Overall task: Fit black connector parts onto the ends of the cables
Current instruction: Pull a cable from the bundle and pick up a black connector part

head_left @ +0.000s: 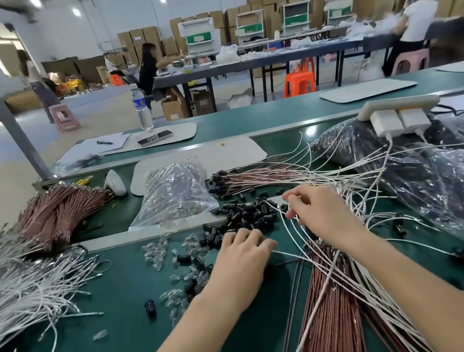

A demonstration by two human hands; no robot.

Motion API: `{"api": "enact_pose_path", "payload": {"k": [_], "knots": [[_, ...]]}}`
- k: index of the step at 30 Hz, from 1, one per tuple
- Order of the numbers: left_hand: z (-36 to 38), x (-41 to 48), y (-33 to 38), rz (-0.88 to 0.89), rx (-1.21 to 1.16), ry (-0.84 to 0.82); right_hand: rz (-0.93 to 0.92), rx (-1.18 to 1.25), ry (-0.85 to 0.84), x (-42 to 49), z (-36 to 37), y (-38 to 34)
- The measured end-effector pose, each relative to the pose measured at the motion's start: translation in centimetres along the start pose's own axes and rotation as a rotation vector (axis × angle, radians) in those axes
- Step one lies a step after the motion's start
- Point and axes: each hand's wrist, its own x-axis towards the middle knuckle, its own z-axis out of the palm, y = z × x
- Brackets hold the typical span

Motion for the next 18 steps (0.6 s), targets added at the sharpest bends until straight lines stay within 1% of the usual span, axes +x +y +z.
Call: {"api": "enact_pose_path", "payload": {"k": [5, 7, 12, 15, 18], "knots": [[-0.7, 0.7, -0.1, 0.002, 0.073, -0.023, -0.034, -0.047, -0.055, -1.6, 0.0, 0.0], [-1.7, 0.8, -0.6, -0.027, 0.081, 0.017, -0.066, -0.062, -0.116, -2.3, 0.2, -0.1], [-6.8, -0.5, -5.1, -0.254, 0.023, 0.238, -0.173, -0.104, -0.323, -3.8, 0.7, -1.0], [-9.5, -2.3, -8.3, -0.392, 0.036, 0.365, -0.187, 0.013, -0.348, -4.1, 1.1, -1.6], [-11.0, -4.5, -10.8, -0.516, 0.057, 0.396, -0.186, 0.109, -0.348, -4.1, 1.5, -2.0]]}}
